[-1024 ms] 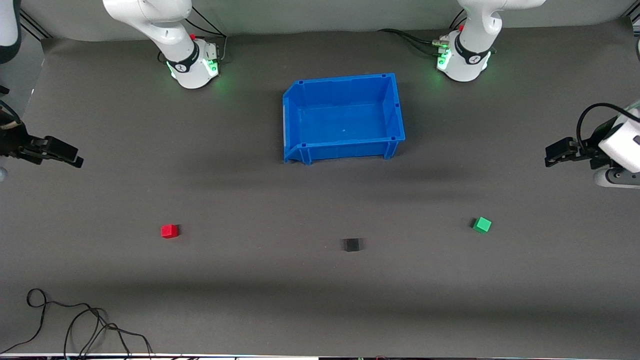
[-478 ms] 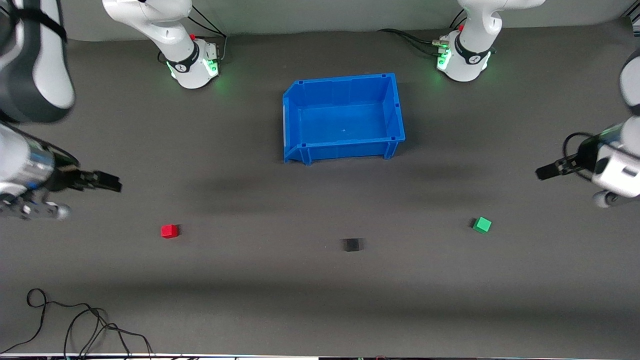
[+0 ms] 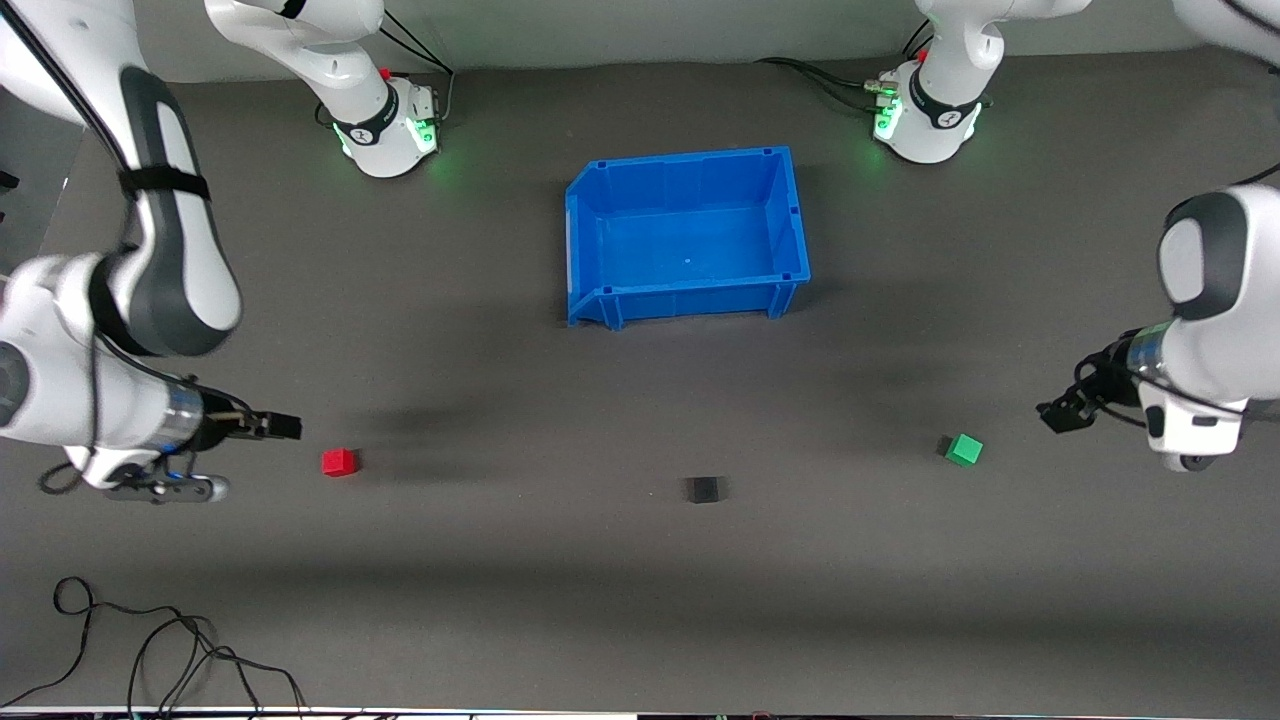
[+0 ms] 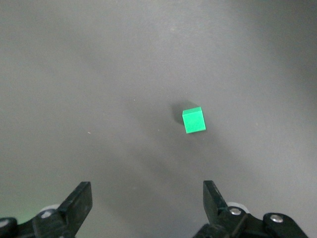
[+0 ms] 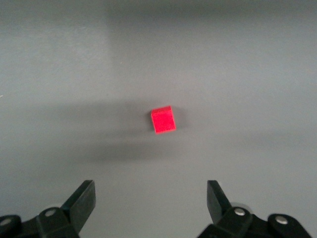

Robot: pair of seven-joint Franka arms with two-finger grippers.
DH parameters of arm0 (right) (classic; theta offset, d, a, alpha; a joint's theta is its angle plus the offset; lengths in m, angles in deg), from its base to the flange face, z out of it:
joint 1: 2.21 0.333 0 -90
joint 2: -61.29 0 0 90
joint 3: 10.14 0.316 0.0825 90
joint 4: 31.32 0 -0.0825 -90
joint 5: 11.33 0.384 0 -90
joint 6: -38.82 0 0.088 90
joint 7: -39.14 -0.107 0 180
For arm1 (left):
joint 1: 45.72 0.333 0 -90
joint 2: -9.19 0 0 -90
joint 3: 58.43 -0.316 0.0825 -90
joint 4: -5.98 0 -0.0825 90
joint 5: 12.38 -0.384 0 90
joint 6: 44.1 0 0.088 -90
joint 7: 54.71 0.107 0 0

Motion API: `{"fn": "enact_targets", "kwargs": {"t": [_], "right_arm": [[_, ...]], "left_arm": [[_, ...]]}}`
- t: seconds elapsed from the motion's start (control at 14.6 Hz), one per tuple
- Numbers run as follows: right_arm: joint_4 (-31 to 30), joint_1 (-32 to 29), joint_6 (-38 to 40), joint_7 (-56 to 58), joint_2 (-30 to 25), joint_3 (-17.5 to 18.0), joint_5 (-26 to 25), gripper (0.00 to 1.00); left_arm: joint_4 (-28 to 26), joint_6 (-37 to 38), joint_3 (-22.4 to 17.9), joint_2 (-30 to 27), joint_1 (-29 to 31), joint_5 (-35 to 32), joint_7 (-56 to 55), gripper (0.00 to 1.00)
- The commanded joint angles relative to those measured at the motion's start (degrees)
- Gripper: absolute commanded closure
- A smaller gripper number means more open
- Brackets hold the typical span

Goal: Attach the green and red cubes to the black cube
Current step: 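Reach the right gripper to the red cube while the left gripper reaches the green cube, then close the right gripper on the red cube while the left gripper grasps green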

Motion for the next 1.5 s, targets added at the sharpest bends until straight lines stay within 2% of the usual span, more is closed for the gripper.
{"fn": "enact_targets", "kwargs": {"t": [0.0,0.27,0.48,0.75,0.89,1.02,1.16,1.3,1.43], "right_arm": [[-5.7,-0.4,-8.0,1.1,1.5,-0.2,-0.5,0.00],[-8.9,-0.2,-17.6,0.9,6.1,-0.2,-0.3,0.00],[-9.0,-0.3,-21.5,0.9,9.2,-0.2,-0.2,0.00],[-9.0,-0.4,-25.8,0.1,11.7,-0.2,-0.2,0.00],[-8.9,-0.5,-26.6,-0.1,12.0,-0.2,-0.1,0.00],[-8.7,-0.5,-27.3,-0.1,12.5,-0.2,0.8,0.00],[-8.6,-0.6,-28.0,0.0,12.8,-0.2,4.1,0.00],[-8.4,-0.1,-28.4,0.0,13.3,-0.3,4.2,0.00],[-8.3,-0.1,-29.0,0.0,13.8,-0.3,4.2,0.00]], "left_arm": [[-1.2,-5.9,-0.2,4.2,0.0,2.2,-6.9,0.00],[-1.3,-12.1,-0.2,8.5,-0.9,2.4,-7.5,0.01],[-1.3,-17.3,-0.2,11.6,-0.4,2.9,-8.6,0.02],[-2.8,-24.0,-0.2,16.5,-2.0,2.9,-10.3,0.08],[-3.7,-26.7,-0.2,17.0,-2.0,2.9,-11.5,0.15],[-3.6,-28.2,-0.2,18.0,-1.9,2.9,-12.4,0.17],[-3.6,-29.1,-0.2,18.9,-2.1,2.9,-12.4,0.18],[-3.6,-29.0,-0.2,19.2,-2.1,2.9,-12.4,0.18],[-3.7,-29.1,-0.2,19.4,-2.2,2.9,-12.4,0.23]]}}
